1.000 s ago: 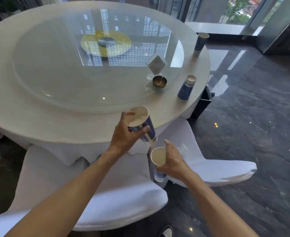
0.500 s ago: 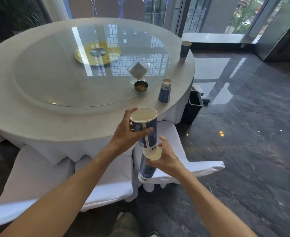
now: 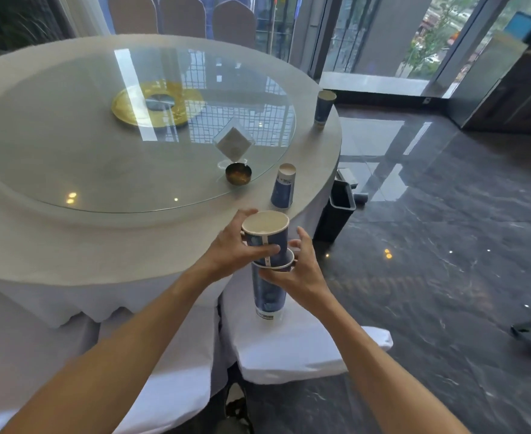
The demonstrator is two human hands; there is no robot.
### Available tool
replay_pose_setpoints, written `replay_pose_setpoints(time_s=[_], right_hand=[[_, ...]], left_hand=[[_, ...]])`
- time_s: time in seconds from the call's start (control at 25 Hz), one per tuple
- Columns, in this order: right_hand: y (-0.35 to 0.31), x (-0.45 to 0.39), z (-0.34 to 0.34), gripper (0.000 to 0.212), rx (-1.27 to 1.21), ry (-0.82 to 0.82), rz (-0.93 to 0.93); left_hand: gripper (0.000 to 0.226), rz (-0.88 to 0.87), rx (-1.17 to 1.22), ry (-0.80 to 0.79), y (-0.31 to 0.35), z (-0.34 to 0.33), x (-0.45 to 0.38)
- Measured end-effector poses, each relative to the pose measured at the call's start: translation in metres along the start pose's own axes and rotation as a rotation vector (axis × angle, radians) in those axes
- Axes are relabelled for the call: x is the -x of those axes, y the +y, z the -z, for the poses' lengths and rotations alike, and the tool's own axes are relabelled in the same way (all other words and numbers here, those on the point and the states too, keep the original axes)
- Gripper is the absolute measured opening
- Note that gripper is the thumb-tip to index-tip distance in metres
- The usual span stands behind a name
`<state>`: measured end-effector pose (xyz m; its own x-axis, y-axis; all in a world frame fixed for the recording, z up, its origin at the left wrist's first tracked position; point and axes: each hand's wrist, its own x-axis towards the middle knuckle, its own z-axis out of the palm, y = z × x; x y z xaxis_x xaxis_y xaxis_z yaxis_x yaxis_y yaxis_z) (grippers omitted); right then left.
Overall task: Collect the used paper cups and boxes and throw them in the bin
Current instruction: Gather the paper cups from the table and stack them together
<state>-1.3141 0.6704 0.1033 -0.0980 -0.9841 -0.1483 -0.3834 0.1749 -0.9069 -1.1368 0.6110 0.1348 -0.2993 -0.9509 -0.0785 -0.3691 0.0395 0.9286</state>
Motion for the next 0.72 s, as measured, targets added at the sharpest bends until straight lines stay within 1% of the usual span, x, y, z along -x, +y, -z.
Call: replay_pose_setpoints(time_s=[0.12, 0.16, 0.24, 0.28, 0.32, 0.36, 0.4, 0.44, 0.52, 0.56, 0.64, 0.72], right_hand=[[-0.002, -0.03, 0.018, 0.139, 0.005, 0.011, 0.0], [-0.004, -0.039, 0.022, 0.131, 0.019, 0.007, -0.011], [-0.002, -0.058, 0.027, 0.101, 0.021, -0.032, -0.022], [0.001, -0.066, 0.026, 0.086, 0.035, -0.054, -0.028], [0.004, -0.075, 0.022, 0.078, 0.056, -0.07, -0.043], [0.009, -0.083, 0.017, 0.077, 0.056, -0.08, -0.066], [0.014, -0.088, 0.012, 0.081, 0.049, -0.09, -0.095], [0.021, -0.092, 0.007, 0.083, 0.029, -0.114, -0.122], [0.037, -0.101, -0.001, 0.074, 0.015, -0.208, -0.156], [0.048, -0.107, -0.004, 0.075, 0.028, -0.228, -0.177], [0.085, -0.122, -0.008, 0.077, 0.116, -0.232, -0.225], [0.138, -0.139, -0.017, 0.076, 0.271, -0.307, -0.288]], left_hand=[[0.114, 0.076, 0.086, -0.182, -0.018, -0.009, -0.024], [0.118, 0.116, 0.136, -0.231, -0.025, -0.012, -0.028], [0.115, 0.168, 0.185, -0.253, -0.044, -0.02, -0.036], [0.106, 0.176, 0.176, -0.244, -0.052, -0.025, -0.038], [0.093, 0.187, 0.17, -0.222, -0.061, -0.029, -0.042], [0.082, 0.207, 0.178, -0.189, -0.07, -0.033, -0.043], [0.076, 0.234, 0.204, -0.152, -0.078, -0.037, -0.044], [0.073, 0.261, 0.219, -0.125, -0.085, -0.04, -0.044], [0.074, 0.305, 0.174, -0.09, -0.107, -0.044, -0.044], [0.077, 0.326, 0.138, -0.065, -0.119, -0.046, -0.044], [0.078, 0.39, 0.1, 0.027, -0.15, -0.051, -0.04], [0.076, 0.451, 0.094, 0.116, -0.183, -0.059, -0.036]])
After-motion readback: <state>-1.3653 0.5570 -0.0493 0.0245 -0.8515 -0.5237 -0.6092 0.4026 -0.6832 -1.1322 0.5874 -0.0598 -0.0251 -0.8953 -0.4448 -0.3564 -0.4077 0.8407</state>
